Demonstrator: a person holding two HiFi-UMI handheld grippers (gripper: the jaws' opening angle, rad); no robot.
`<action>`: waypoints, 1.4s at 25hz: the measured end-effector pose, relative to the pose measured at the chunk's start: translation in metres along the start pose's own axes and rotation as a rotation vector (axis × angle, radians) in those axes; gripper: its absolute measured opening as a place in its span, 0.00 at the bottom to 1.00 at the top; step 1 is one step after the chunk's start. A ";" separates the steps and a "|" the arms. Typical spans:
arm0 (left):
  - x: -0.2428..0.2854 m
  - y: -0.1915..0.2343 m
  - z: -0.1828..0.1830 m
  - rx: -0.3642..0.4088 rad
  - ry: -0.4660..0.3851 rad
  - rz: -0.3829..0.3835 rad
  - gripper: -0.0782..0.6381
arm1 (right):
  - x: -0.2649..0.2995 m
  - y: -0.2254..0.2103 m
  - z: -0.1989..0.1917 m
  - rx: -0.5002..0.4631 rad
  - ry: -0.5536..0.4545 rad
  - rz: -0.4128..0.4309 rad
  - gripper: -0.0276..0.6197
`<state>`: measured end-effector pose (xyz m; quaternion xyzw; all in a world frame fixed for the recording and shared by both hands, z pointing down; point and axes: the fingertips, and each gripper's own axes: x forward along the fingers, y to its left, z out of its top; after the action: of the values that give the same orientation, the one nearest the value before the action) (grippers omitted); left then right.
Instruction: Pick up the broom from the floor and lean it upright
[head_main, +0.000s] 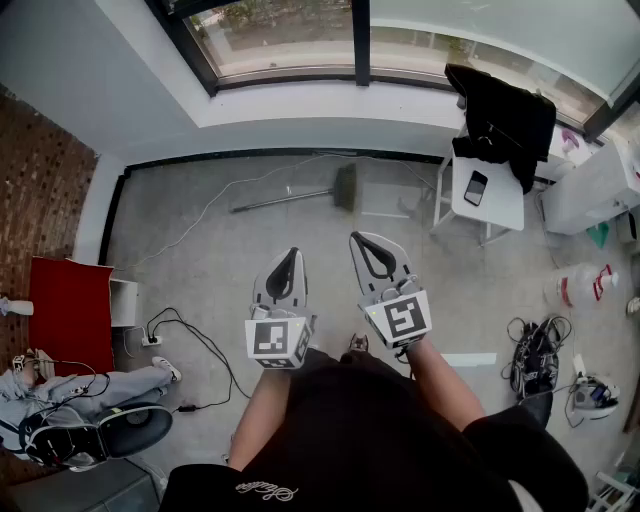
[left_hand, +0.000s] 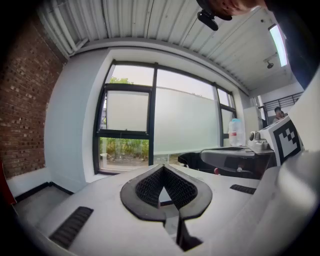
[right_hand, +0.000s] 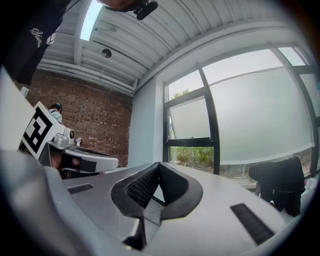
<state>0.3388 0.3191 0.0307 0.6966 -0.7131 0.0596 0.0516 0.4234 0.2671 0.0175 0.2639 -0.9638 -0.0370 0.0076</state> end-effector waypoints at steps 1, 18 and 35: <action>0.003 0.001 0.000 -0.001 0.002 0.000 0.11 | 0.003 -0.001 -0.001 0.002 0.001 0.003 0.05; 0.034 0.111 -0.038 -0.090 0.076 0.070 0.11 | 0.114 0.033 -0.037 0.003 0.114 0.076 0.05; 0.077 0.277 -0.051 -0.120 0.125 -0.010 0.11 | 0.272 0.087 -0.045 -0.052 0.255 0.048 0.05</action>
<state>0.0596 0.2574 0.0892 0.6909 -0.7072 0.0597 0.1381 0.1473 0.2001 0.0675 0.2430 -0.9598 -0.0278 0.1380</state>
